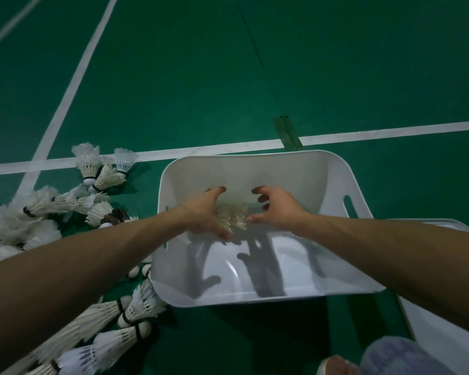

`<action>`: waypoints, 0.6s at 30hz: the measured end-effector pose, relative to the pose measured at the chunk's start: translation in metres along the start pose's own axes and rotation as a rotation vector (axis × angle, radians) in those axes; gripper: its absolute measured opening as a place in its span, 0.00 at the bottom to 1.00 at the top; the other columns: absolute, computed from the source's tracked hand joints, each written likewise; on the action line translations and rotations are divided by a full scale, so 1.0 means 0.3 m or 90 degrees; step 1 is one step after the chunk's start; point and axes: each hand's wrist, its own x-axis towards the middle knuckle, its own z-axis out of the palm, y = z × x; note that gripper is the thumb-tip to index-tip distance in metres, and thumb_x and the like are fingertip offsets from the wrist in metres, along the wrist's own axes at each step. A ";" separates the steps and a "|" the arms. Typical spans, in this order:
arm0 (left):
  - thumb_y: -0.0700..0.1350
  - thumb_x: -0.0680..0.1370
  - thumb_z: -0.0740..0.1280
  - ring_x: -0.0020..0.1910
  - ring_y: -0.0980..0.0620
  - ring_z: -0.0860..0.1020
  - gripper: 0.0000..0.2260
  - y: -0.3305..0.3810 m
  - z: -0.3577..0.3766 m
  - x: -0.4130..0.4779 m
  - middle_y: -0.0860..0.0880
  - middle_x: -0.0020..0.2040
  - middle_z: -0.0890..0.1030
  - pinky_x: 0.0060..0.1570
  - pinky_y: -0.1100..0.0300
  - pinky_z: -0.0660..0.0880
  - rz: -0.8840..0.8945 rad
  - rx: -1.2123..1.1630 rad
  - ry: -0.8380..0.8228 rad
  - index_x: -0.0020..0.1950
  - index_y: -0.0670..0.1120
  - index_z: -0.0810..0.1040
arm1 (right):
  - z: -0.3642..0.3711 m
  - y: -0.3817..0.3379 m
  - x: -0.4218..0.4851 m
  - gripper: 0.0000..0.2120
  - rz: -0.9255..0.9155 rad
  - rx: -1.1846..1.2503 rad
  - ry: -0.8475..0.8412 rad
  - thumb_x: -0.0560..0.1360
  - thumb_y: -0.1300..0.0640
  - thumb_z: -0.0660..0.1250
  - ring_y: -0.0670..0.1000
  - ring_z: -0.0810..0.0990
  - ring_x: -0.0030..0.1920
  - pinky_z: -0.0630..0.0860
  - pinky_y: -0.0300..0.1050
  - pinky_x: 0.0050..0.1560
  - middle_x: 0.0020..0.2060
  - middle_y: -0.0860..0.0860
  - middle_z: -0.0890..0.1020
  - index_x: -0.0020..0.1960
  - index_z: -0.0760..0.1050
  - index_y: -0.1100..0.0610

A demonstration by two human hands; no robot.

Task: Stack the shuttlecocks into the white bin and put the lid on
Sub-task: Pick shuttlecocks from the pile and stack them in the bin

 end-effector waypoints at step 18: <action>0.56 0.67 0.76 0.71 0.48 0.63 0.40 -0.166 -0.265 -0.463 0.47 0.74 0.62 0.72 0.56 0.60 0.037 0.132 0.188 0.74 0.46 0.63 | -0.072 -0.496 -0.280 0.29 -0.331 -0.309 -0.001 0.70 0.46 0.74 0.51 0.72 0.65 0.65 0.42 0.65 0.66 0.51 0.75 0.67 0.72 0.54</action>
